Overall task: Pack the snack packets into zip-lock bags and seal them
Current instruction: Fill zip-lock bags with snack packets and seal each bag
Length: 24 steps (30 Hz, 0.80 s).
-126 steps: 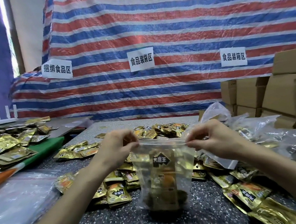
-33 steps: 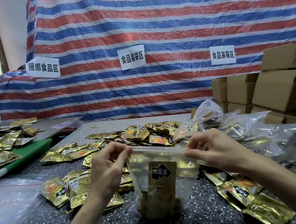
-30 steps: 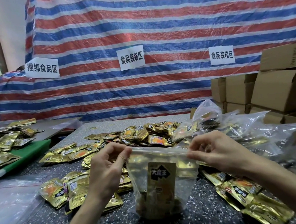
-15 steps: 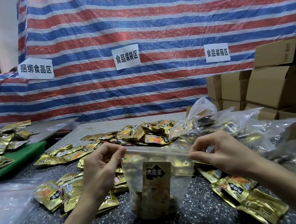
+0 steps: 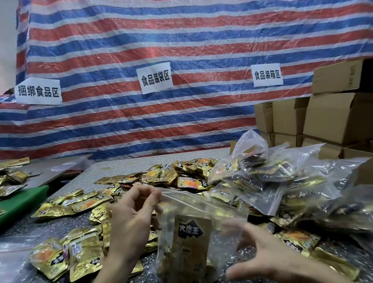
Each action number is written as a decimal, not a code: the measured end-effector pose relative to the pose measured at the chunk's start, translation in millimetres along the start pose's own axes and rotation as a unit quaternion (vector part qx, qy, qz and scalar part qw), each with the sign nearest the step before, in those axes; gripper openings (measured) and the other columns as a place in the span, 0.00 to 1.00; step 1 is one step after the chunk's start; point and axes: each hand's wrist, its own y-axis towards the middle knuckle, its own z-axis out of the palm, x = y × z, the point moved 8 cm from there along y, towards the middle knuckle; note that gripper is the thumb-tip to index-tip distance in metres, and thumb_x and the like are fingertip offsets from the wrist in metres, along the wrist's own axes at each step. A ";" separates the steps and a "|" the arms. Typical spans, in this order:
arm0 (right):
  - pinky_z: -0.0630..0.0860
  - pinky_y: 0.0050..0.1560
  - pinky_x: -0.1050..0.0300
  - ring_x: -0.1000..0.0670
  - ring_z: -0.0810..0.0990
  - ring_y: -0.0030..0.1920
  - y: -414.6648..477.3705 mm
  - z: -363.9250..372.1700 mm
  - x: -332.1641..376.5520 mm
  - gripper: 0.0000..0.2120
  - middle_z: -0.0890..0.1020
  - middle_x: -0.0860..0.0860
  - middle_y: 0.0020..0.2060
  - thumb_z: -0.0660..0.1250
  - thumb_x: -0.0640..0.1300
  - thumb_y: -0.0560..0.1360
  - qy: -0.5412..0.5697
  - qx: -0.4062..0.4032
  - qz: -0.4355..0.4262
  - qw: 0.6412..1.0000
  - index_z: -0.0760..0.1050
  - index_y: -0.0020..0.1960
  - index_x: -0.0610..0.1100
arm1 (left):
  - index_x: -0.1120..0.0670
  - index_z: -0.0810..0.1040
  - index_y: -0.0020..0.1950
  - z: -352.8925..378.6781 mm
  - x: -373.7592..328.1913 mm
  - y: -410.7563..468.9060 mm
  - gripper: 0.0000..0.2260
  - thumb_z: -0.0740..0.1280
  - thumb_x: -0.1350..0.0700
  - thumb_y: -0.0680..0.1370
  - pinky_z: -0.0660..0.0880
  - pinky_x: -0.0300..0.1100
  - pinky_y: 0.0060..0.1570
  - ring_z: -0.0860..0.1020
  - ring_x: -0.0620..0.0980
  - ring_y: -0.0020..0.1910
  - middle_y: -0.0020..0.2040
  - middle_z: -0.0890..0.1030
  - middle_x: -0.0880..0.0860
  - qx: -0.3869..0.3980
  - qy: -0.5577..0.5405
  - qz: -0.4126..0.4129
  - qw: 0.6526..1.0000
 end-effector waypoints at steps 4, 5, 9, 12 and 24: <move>0.77 0.53 0.68 0.69 0.78 0.57 9.2 18.5 11.1 0.29 0.79 0.72 0.54 0.78 0.62 0.66 0.043 -0.017 -0.022 0.999 0.67 0.60 0.80 | 0.55 0.82 0.42 16.8 -6.5 1.3 0.06 0.68 0.53 0.73 0.75 0.40 0.25 0.79 0.52 0.33 0.35 0.81 0.57 0.011 -0.009 0.010 1.000; 0.78 0.50 0.70 0.67 0.80 0.54 11.7 20.4 17.5 0.22 0.80 0.72 0.51 0.75 0.58 0.72 0.049 -0.014 -0.025 0.998 0.70 0.58 0.79 | 0.52 0.82 0.42 19.5 -9.1 2.4 0.05 0.69 0.52 0.73 0.75 0.39 0.25 0.79 0.51 0.33 0.36 0.81 0.56 0.013 -0.007 0.014 1.000; 0.79 0.33 0.55 0.47 0.85 0.39 14.9 0.2 41.1 0.08 0.87 0.46 0.46 0.64 0.53 0.80 0.090 -0.032 -0.019 0.995 0.82 0.49 0.59 | 0.49 0.82 0.44 12.6 -11.8 11.0 0.05 0.69 0.50 0.72 0.76 0.36 0.28 0.81 0.48 0.36 0.41 0.83 0.53 -0.018 -0.009 0.017 1.000; 0.80 0.29 0.54 0.42 0.84 0.33 13.9 -38.7 47.3 0.12 0.87 0.44 0.41 0.66 0.55 0.77 0.130 -0.070 0.013 0.989 0.83 0.47 0.49 | 0.48 0.79 0.53 4.4 0.9 12.1 0.11 0.70 0.48 0.72 0.78 0.35 0.34 0.83 0.44 0.42 0.46 0.84 0.49 -0.040 -0.006 -0.003 0.999; 0.80 0.25 0.59 0.49 0.83 0.26 76.4 -238.5 34.1 0.10 0.84 0.42 0.30 0.59 0.42 0.84 0.329 -0.297 0.084 0.892 0.76 0.53 0.37 | 0.47 0.78 0.46 38.0 98.8 -37.5 0.03 0.70 0.54 0.78 0.76 0.34 0.40 0.78 0.37 0.46 0.43 0.80 0.48 0.099 0.203 -0.054 0.973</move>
